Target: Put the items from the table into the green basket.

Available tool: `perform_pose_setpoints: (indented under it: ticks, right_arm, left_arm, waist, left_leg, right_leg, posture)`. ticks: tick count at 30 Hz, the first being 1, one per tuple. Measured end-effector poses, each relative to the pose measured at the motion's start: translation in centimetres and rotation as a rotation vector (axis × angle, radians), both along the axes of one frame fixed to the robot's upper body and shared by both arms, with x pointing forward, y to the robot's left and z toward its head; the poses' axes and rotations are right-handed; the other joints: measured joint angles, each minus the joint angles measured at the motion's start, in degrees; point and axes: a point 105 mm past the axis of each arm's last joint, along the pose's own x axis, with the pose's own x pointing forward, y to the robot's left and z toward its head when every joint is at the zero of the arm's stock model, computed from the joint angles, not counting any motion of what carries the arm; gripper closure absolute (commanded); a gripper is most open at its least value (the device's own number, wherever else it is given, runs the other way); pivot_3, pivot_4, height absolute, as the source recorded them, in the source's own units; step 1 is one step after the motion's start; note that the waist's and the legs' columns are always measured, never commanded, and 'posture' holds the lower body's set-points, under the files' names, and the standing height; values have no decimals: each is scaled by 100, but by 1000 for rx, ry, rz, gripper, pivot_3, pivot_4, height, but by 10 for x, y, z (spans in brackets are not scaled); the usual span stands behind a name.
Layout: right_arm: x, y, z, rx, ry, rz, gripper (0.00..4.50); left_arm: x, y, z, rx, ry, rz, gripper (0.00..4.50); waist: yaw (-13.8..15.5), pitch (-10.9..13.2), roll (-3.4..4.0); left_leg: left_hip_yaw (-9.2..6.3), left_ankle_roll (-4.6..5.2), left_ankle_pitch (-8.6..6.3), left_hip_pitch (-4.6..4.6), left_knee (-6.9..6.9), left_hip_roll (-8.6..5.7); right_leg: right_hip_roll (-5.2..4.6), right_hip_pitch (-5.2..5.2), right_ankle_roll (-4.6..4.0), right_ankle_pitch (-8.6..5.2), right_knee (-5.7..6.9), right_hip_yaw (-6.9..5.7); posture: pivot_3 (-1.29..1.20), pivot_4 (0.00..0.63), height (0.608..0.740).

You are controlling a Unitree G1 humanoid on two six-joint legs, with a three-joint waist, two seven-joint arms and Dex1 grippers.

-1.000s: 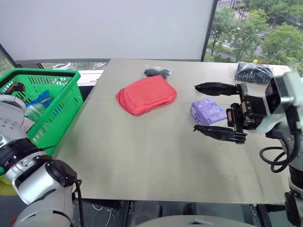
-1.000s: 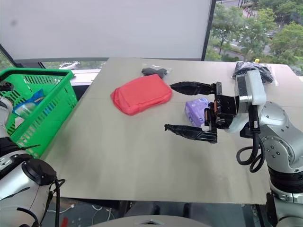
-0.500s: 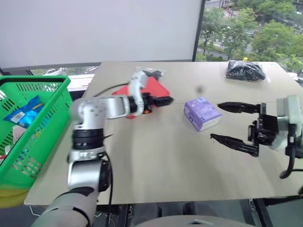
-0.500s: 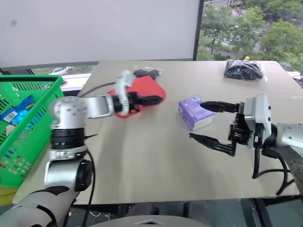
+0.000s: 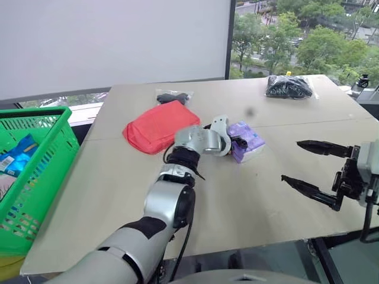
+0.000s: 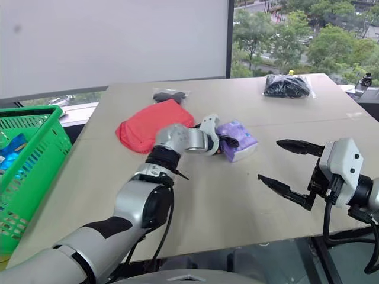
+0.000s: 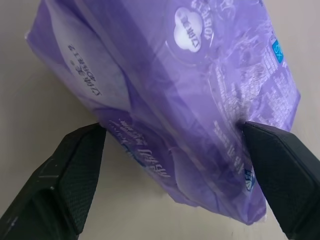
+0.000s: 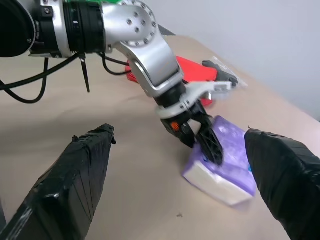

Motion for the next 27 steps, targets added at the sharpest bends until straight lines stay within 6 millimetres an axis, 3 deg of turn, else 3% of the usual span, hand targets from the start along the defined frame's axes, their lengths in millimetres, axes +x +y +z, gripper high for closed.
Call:
perform_pose_setpoints:
  ticks: [5, 8, 15, 21, 24, 27]
  right_arm:
    - [-1, -1, -3, 1, 15, -11, 0]
    - [0, -3, -7, -15, 37, -36, 0]
    - [8, -15, -15, -81, 60, -108, 0]
    - [20, -8, -18, -70, 57, -77, 0]
    - [26, -1, -12, -49, 27, -45, 0]
    - [30, 20, 6, 41, -61, 48, 0]
  left_arm:
    - [3, -5, -2, -52, -29, -2, 3122]
    - [4, -5, -1, -65, -37, -14, 3753]
    - [1, 18, 3, -88, -48, -40, 3810]
    - [-11, 45, 14, -97, -87, -27, 3810]
    - [-10, 57, 34, -107, -178, -2, 3810]
    - [1, 90, 76, -98, -384, 92, 3810]
  waist:
    - [-16, -1, 4]
    - [-30, -1, 5]
    - [-135, 13, 15]
    - [-85, 35, 27]
    - [-30, 43, 25]
    - [-16, 52, 25]
  left_leg:
    - [8, 1, 0, 8, 0, 1]
    - [12, 1, -1, 10, 0, 2]
    - [15, 0, -1, 13, -3, 18]
    - [13, -2, -1, 20, -7, 18]
    - [10, -3, -1, 12, -6, 17]
    - [10, -6, 0, 13, -9, 20]
  right_leg:
    - [41, 7, 2, -1, -1, 16]
    - [44, 7, 4, -3, 0, 24]
    - [38, 2, 4, -4, 2, 42]
    - [38, -1, 4, -3, 7, 51]
    - [34, -9, 3, -3, 6, 50]
    - [35, -21, 1, -2, 11, 55]
  posture:
    - [-166, 0, 740]
    - [-156, 0, 740]
    - [-82, 0, 740]
    - [-40, 0, 740]
    - [-10, 0, 740]
    - [12, 0, 740]
